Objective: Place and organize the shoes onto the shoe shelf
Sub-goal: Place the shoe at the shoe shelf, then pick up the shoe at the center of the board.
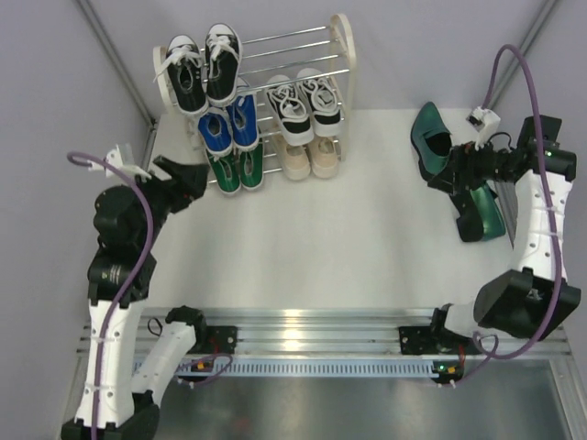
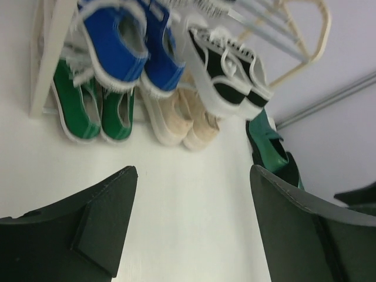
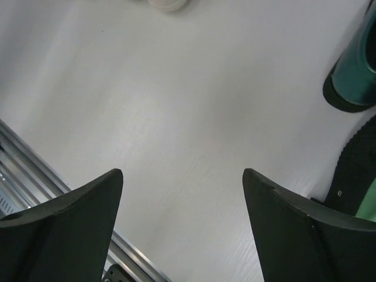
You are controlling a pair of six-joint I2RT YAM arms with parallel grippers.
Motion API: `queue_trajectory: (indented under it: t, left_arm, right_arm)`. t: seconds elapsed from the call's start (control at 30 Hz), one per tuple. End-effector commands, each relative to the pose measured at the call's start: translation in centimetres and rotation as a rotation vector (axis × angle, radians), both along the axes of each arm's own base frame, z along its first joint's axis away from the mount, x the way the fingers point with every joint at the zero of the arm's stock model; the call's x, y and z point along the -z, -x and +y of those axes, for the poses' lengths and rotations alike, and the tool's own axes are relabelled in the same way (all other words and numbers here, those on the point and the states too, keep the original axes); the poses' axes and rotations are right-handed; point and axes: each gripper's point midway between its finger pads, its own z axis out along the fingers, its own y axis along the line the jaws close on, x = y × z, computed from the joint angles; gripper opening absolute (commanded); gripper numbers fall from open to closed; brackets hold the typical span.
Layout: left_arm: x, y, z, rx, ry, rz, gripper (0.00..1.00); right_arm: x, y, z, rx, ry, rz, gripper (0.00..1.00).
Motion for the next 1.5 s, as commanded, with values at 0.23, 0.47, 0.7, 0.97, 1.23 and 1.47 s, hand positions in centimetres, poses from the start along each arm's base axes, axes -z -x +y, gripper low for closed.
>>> queue_trajectory:
  t: [0.23, 0.47, 0.7, 0.97, 1.23, 1.47]
  left_arm:
    - [15.3, 3.5, -3.2, 0.106, 0.253, 0.333, 0.84]
    - [19.9, 4.2, -4.9, 0.197, 0.274, 0.483, 0.84]
    - [20.7, 4.2, -6.4, 0.28, 0.285, 0.528, 0.84]
    - [18.7, 2.5, -8.8, 0.364, 0.248, 0.54, 0.84]
    - [18.5, 3.0, -16.7, 0.505, 0.194, 0.551, 0.84]
    - [19.4, 3.2, -19.4, 0.514, 0.2, 0.556, 0.84]
  right_arm:
    - [2.8, -6.1, -9.9, 0.355, 0.232, 0.075, 0.82]
    - [3.3, -7.6, -15.7, 0.519, 0.389, 0.109, 0.83]
    - [9.2, -3.1, -20.2, 0.427, 0.398, 0.312, 0.89]
    - [14.8, -1.6, -20.4, 0.325, 0.296, 0.377, 0.89]
    - [18.8, -3.6, -20.7, 0.302, 0.229, 0.382, 0.89]
    - [19.3, -2.8, -18.1, 0.19, 0.145, 0.385, 0.5]
